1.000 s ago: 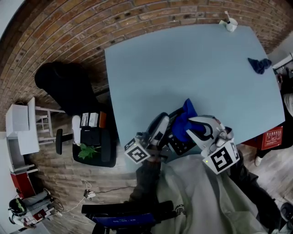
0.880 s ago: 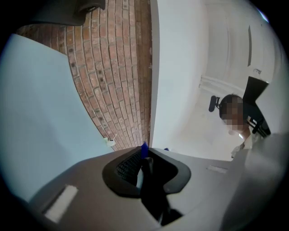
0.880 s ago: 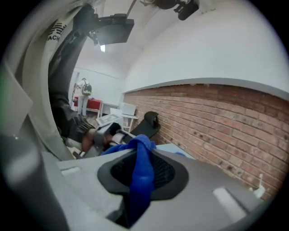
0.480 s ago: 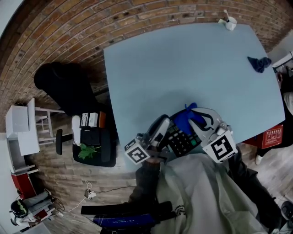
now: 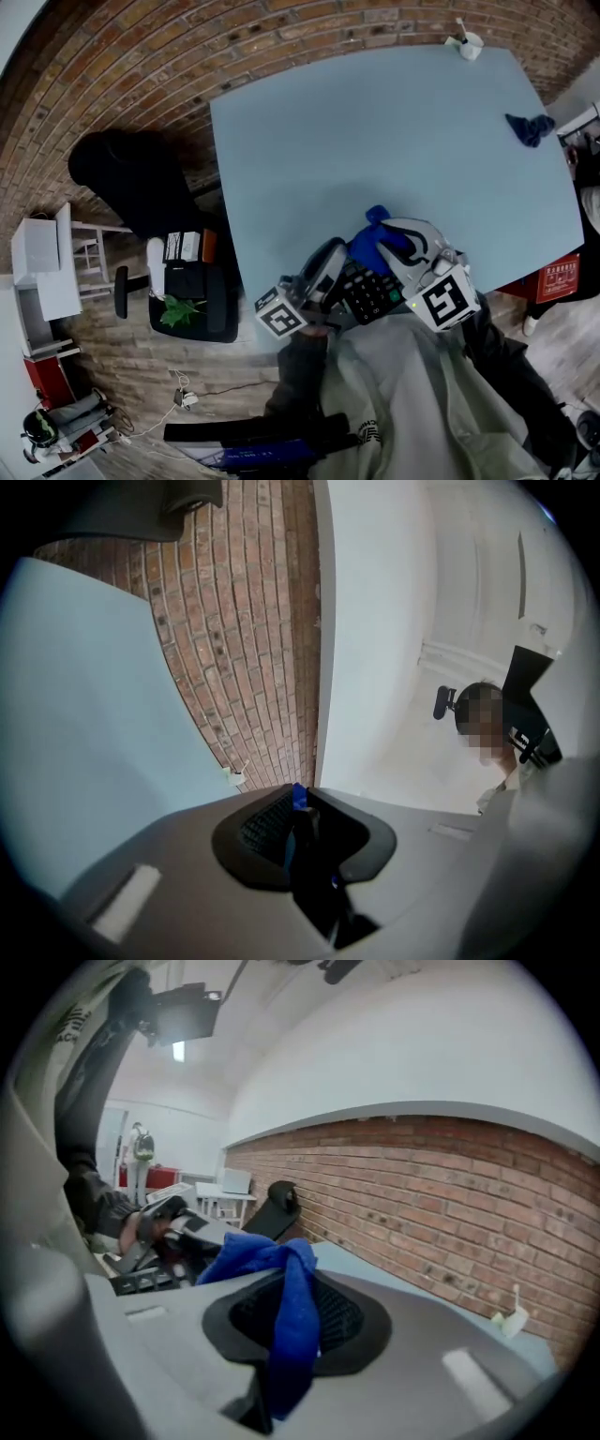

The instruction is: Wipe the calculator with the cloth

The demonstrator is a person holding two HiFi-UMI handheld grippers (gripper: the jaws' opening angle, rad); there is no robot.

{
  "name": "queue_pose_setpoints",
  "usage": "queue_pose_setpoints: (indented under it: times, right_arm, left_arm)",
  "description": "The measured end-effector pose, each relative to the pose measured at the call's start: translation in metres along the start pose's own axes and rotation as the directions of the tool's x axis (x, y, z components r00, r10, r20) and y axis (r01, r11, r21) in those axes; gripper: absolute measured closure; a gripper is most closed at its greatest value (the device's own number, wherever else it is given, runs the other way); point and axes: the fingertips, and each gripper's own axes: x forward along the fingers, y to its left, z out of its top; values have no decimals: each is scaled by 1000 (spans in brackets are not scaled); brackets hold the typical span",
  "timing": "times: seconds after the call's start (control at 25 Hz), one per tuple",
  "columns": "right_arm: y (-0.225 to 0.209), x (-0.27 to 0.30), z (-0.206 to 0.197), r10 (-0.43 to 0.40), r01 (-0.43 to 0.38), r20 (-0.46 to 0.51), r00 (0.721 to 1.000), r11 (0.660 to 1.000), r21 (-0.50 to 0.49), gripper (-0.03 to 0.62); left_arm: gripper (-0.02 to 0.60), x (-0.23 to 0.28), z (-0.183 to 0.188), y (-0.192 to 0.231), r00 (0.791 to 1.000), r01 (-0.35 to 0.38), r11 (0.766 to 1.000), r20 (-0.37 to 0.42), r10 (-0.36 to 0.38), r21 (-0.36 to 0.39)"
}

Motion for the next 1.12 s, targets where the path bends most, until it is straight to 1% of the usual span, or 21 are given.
queue_pose_setpoints:
  times: [0.04, 0.08, 0.12, 0.16, 0.24, 0.32, 0.4, 0.48, 0.56, 0.64, 0.76, 0.84, 0.88, 1.0, 1.12]
  right_arm:
    - [-10, -1, -4, -31, 31, -21, 999, 999, 23, 525]
    - [-13, -1, -8, -43, 44, -49, 998, 999, 27, 525]
    - [-9, 1, -12, -33, 34, -78, 996, 999, 11, 525]
    - [2, 2, -16, 0, -1, -104, 995, 1000, -15, 525]
    - [38, 4, -23, 105, -113, -132, 986, 992, -50, 525]
    - [78, 2, -25, 216, -223, -127, 968, 974, -46, 525]
    - [108, -5, -22, 296, -303, -131, 946, 952, -35, 525]
    - [123, -7, -30, 331, -340, -152, 931, 940, -35, 525]
    - [120, 0, -54, 316, -329, -186, 930, 943, -42, 525]
    - [103, 9, -83, 271, -286, -234, 934, 958, -33, 525]
    - [74, 14, -116, 199, -199, -293, 935, 980, 30, 525]
    - [64, 13, -127, 171, -156, -304, 937, 985, 73, 525]
    - [63, 13, -129, 166, -148, -305, 938, 985, 84, 525]
    - [70, 16, -130, 170, -160, -304, 937, 985, 58, 525]
    - [71, 30, -136, 146, -156, -314, 938, 988, -6, 525]
  left_arm:
    - [541, -1, -1, 1, 1000, -2, 1000, 5, 2, -9]
    - [541, -2, -2, 4, 1000, -8, 1000, 10, 8, -17]
    - [541, -3, -2, 8, 1000, -19, 1000, 11, 20, -20]
    - [541, -4, -4, 14, 999, -38, 999, 11, 38, -21]
    - [541, -10, -8, 29, 996, -83, 996, 13, 83, -23]
    - [541, -14, -10, 43, 994, -105, 994, 26, 106, -27]
    - [543, -15, -8, 54, 995, -89, 995, 50, 91, -36]
    - [543, -14, -8, 65, 996, -53, 998, 71, 56, -45]
    - [543, -9, -12, 77, 998, -28, 999, 52, 29, -31]
    - [540, -2, -20, 92, 1000, -21, 1000, 4, 21, -6]
    - [538, 6, -27, 115, 997, -49, 998, -51, 50, 25]
    - [538, 11, -27, 123, 997, -46, 999, -68, 47, 25]
    - [538, 14, -26, 126, 996, -41, 999, -75, 43, 27]
    - [538, 25, -21, 133, 994, -33, 998, -104, 38, 49]
    - [538, 40, -19, 141, 984, -32, 994, -172, 49, 101]
